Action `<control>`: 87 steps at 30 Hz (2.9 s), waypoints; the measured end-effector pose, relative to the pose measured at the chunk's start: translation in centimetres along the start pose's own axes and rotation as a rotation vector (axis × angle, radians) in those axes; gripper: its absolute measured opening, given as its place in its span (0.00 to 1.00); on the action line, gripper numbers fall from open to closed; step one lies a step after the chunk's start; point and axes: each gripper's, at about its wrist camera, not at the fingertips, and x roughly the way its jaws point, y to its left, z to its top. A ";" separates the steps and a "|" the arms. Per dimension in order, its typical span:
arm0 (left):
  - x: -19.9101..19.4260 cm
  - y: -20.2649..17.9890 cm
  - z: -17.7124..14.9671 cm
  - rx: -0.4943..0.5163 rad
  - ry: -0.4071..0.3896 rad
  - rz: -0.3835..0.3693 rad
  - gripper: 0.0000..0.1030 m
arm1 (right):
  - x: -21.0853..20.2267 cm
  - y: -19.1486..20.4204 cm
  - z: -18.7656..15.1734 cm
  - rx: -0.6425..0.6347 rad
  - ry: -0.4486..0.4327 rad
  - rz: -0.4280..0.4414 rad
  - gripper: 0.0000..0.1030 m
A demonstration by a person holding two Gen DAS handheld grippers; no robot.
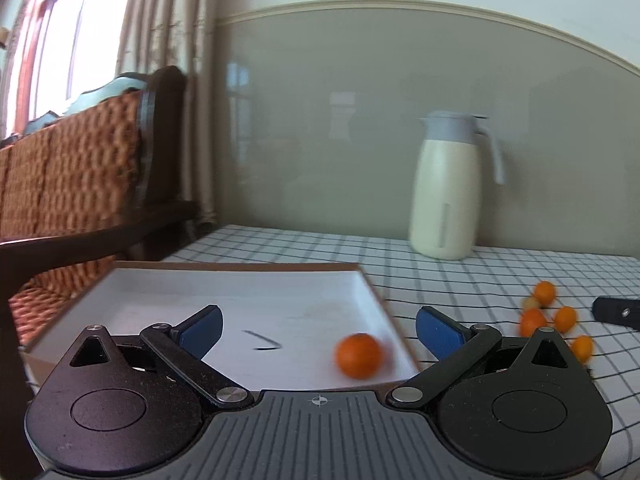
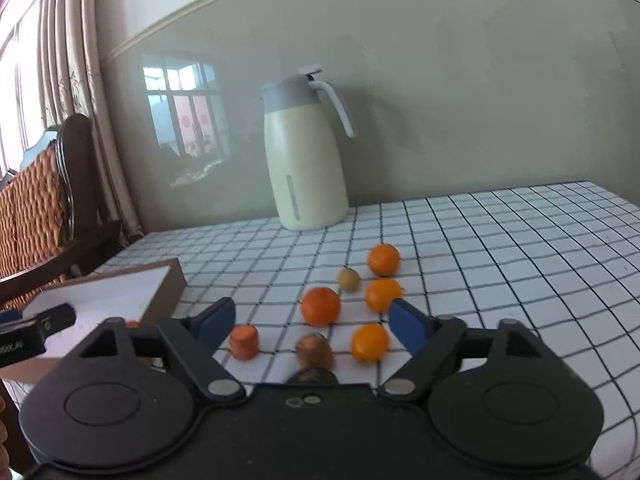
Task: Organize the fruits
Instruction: 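Grasp the orange carrot slice with the left tool while the right tool grasps the mangosteen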
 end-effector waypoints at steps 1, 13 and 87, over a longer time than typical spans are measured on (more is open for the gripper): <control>0.2 -0.3 0.0 0.007 0.004 -0.010 0.88 | -0.1 -0.3 -0.1 -0.001 0.007 -0.003 0.65; 1.6 -6.5 -0.8 0.097 0.077 -0.135 0.57 | -0.8 -2.1 -1.2 -0.005 0.069 0.002 0.31; 8.5 -13.4 -3.1 0.092 0.206 -0.169 0.44 | 2.7 -4.9 -2.4 0.141 0.176 -0.025 0.35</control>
